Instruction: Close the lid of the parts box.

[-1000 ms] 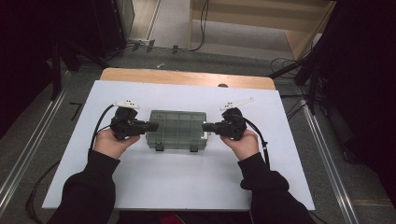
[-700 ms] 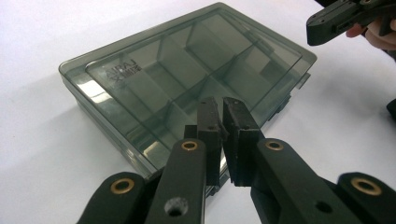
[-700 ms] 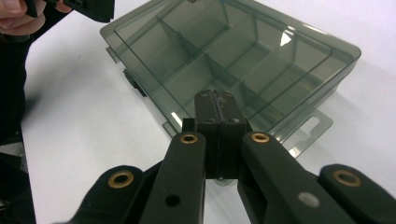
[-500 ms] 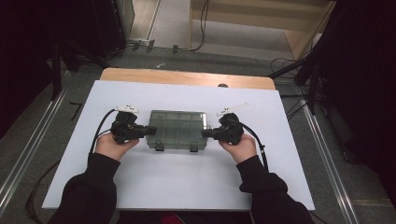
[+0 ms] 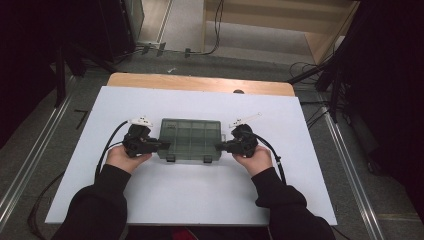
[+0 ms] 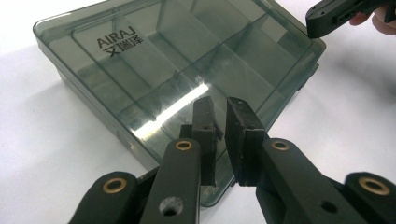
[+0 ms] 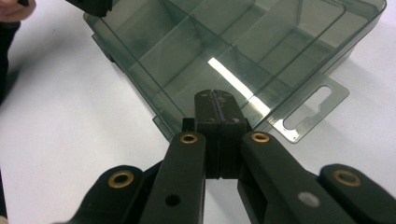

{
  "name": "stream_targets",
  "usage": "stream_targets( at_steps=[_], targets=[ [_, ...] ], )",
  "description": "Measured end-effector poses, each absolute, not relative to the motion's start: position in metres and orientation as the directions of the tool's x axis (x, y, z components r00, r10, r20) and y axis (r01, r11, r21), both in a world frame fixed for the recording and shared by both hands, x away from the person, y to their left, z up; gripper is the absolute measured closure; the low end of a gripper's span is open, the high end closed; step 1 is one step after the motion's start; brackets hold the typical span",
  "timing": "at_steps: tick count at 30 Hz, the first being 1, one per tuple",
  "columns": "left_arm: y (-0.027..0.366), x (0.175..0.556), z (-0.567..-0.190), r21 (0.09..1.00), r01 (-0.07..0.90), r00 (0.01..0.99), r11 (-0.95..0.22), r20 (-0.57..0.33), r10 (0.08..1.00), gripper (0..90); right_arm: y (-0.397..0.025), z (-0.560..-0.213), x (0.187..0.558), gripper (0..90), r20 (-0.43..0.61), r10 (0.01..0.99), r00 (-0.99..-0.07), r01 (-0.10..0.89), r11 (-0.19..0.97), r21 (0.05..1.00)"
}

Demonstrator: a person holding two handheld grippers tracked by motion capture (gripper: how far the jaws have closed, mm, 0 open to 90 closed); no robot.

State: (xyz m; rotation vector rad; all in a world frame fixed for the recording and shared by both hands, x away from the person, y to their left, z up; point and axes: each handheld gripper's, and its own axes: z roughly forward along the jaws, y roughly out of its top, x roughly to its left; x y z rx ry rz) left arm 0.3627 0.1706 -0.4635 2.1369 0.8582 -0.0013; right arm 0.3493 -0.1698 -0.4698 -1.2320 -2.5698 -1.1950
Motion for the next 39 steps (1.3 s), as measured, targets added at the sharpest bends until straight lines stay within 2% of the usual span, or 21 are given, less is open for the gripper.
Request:
stream_targets(
  at_steps=[7,13,16,19,23,28,39],
  targets=[
    [0.172,0.362,-0.464,0.697,0.574,0.774,-0.429,-0.292,0.562,78.5,-0.169,-0.469,0.348,80.5,0.362,0.627,-0.69,0.68,0.389,0.622],
    [0.168,0.357,-0.459,0.684,0.568,0.78,-0.458,-0.272,0.563,60.7,-0.172,-0.462,0.343,70.7,0.355,0.626,-0.694,0.665,0.368,0.65],
    [0.167,0.355,-0.456,0.678,0.583,0.769,-0.447,-0.283,0.574,51.1,-0.175,-0.459,0.339,63.1,0.344,0.623,-0.702,0.649,0.362,0.668],
    [0.167,0.352,-0.452,0.688,0.578,0.775,-0.439,-0.294,0.56,45.8,-0.178,-0.459,0.332,54.9,0.306,0.625,-0.718,0.615,0.365,0.7],
    [0.166,0.347,-0.449,0.704,0.563,0.786,-0.433,-0.296,0.543,39.1,-0.183,-0.459,0.327,49.5,0.291,0.633,-0.718,0.604,0.357,0.712],
    [0.163,0.34,-0.449,0.714,0.551,0.798,-0.431,-0.301,0.522,35.8,-0.189,-0.46,0.321,46.5,0.296,0.631,-0.717,0.603,0.348,0.718],
    [0.156,0.326,-0.451,0.732,0.501,0.832,-0.462,-0.261,0.489,35.7,-0.197,-0.461,0.304,42.3,0.281,0.636,-0.719,0.592,0.348,0.727]
  ],
)
